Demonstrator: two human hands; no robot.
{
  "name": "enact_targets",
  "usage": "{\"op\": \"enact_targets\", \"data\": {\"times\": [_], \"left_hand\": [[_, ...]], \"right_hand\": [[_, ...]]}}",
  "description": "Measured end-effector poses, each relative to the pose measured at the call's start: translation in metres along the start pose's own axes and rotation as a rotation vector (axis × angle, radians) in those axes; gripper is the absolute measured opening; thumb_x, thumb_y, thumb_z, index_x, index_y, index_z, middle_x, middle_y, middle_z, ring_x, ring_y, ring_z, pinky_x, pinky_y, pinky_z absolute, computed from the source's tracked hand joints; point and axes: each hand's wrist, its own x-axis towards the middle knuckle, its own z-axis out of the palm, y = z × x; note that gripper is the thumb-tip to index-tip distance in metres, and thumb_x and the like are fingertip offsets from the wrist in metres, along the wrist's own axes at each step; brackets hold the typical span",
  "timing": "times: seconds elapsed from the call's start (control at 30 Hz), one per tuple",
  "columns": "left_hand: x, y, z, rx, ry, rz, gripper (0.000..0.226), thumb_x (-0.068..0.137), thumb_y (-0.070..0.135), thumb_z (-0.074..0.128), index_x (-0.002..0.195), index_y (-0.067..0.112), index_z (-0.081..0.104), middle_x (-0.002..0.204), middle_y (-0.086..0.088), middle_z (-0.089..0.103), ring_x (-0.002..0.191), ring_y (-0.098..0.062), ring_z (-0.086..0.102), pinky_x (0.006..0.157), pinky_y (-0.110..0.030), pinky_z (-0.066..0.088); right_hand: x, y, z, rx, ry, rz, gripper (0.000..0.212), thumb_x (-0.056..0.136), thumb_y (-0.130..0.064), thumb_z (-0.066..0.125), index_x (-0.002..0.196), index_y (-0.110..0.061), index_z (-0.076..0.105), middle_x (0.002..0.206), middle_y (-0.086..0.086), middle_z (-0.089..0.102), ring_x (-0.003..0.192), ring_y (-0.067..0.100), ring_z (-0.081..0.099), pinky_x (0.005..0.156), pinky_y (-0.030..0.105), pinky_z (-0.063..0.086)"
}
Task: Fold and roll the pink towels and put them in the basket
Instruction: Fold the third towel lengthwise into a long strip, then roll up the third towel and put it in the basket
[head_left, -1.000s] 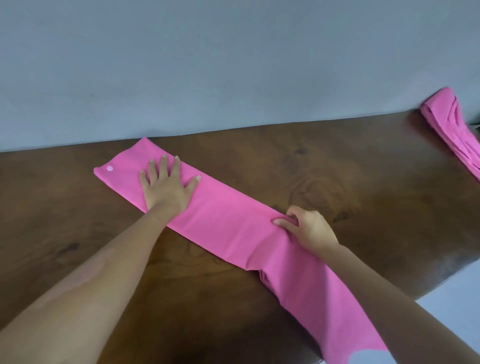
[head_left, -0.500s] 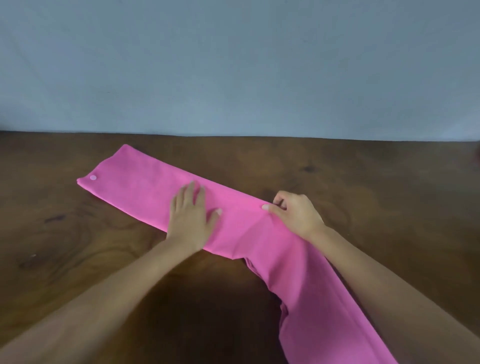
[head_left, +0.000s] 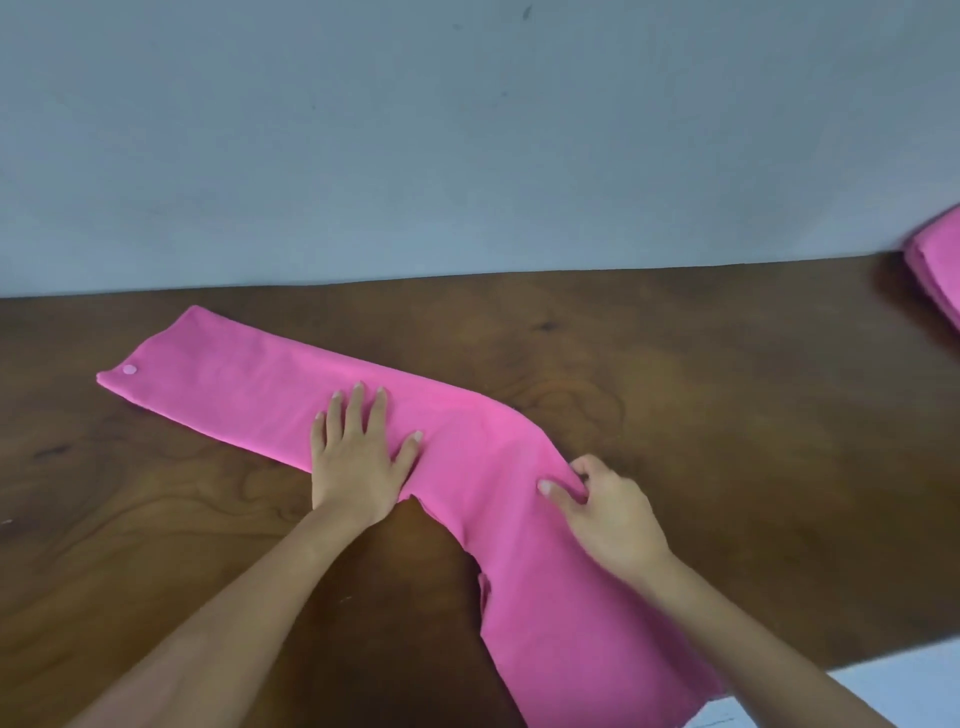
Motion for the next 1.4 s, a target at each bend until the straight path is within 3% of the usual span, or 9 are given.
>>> {"op": "enact_targets", "data": {"times": [0.4, 0.53, 0.67, 0.77, 0.83, 0.93, 1.2, 1.3, 1.4], "left_hand": [[-0.007, -0.009, -0.01, 0.07, -0.163, 0.075, 0.082, 0.092, 0.075, 0.004, 0.16, 0.03, -0.006, 0.168, -0.002, -0.01, 0.153, -0.034, -0.01, 0.124, -0.05, -0.001], [-0.021, 0.003, -0.016, -0.011, -0.13, 0.056, 0.073, 0.099, 0.063, 0.017, 0.16, 0.024, 0.008, 0.168, -0.008, 0.002, 0.152, -0.038, 0.0, 0.124, -0.054, 0.006], [-0.058, 0.03, -0.015, -0.125, -0.081, 0.321, 0.077, 0.095, 0.07, 0.012, 0.16, 0.03, 0.014, 0.167, -0.003, 0.01, 0.154, -0.029, 0.005, 0.124, -0.051, 0.008], [-0.079, 0.045, -0.006, -0.02, -0.142, 0.469, 0.074, 0.092, 0.075, 0.003, 0.158, 0.041, -0.001, 0.168, 0.001, -0.006, 0.154, -0.03, -0.009, 0.124, -0.052, 0.0], [-0.082, 0.048, 0.0, 0.049, -0.136, 0.482, 0.072, 0.091, 0.078, 0.0, 0.155, 0.046, -0.013, 0.166, 0.0, -0.016, 0.152, -0.033, -0.018, 0.123, -0.055, -0.004], [-0.081, 0.049, 0.0, 0.113, -0.151, 0.486, 0.084, 0.083, 0.088, 0.002, 0.152, 0.045, -0.022, 0.164, -0.002, -0.023, 0.149, -0.037, -0.024, 0.121, -0.059, -0.005], [-0.094, 0.082, -0.014, 0.129, -0.216, 0.556, 0.092, 0.076, 0.095, 0.011, 0.152, 0.05, -0.018, 0.166, -0.012, -0.015, 0.149, -0.044, -0.018, 0.118, -0.066, -0.006], [-0.115, 0.115, -0.011, 0.058, -0.206, 0.727, 0.074, 0.089, 0.083, 0.009, 0.152, 0.053, -0.013, 0.167, -0.002, -0.01, 0.152, -0.037, -0.015, 0.121, -0.06, -0.003], [-0.131, 0.152, -0.006, -0.035, -0.263, 0.665, 0.065, 0.091, 0.074, -0.004, 0.152, 0.053, -0.01, 0.167, 0.006, -0.01, 0.151, -0.032, -0.02, 0.121, -0.059, -0.006]], "right_hand": [[0.019, 0.055, -0.08, -0.581, -0.099, -0.086, 0.041, 0.098, -0.059, 0.046, 0.111, -0.02, 0.048, 0.099, 0.006, 0.067, 0.095, 0.031, 0.064, 0.075, 0.038, 0.049], [0.018, 0.062, -0.079, -0.594, 0.105, -0.173, 0.037, 0.101, -0.04, 0.052, 0.13, -0.017, 0.053, 0.121, 0.004, 0.058, 0.11, 0.027, 0.054, 0.089, 0.04, 0.045], [-0.029, 0.061, -0.046, -0.436, 0.146, -0.298, 0.062, 0.099, -0.059, 0.03, 0.142, -0.019, 0.049, 0.138, 0.005, 0.053, 0.122, 0.029, 0.052, 0.103, 0.045, 0.043], [-0.069, 0.077, -0.023, -0.526, -0.031, -0.231, 0.071, 0.095, -0.072, 0.011, 0.158, -0.039, 0.019, 0.166, -0.003, 0.018, 0.153, 0.028, 0.013, 0.124, 0.051, 0.014], [-0.079, 0.096, -0.023, -0.604, -0.061, -0.185, 0.073, 0.09, -0.079, 0.0, 0.156, -0.049, -0.005, 0.168, -0.011, -0.009, 0.154, 0.029, -0.013, 0.124, 0.056, -0.001], [-0.08, 0.112, -0.038, -0.629, -0.066, -0.168, 0.074, 0.086, -0.083, -0.001, 0.152, -0.053, -0.017, 0.166, -0.012, -0.019, 0.152, 0.031, -0.023, 0.122, 0.059, -0.007], [-0.076, 0.113, -0.041, -0.622, -0.081, -0.166, 0.075, 0.087, -0.084, 0.0, 0.153, -0.051, -0.017, 0.167, -0.008, -0.016, 0.152, 0.035, -0.018, 0.121, 0.063, -0.003], [-0.071, 0.113, -0.049, -0.668, -0.047, -0.199, 0.075, 0.09, -0.083, 0.011, 0.156, -0.048, 0.007, 0.168, -0.004, 0.009, 0.151, 0.037, 0.01, 0.118, 0.062, 0.016], [-0.055, 0.119, -0.066, -0.708, 0.011, -0.306, 0.07, 0.093, -0.078, 0.013, 0.152, -0.042, 0.026, 0.153, -0.005, 0.036, 0.131, 0.028, 0.037, 0.104, 0.05, 0.034]]}}
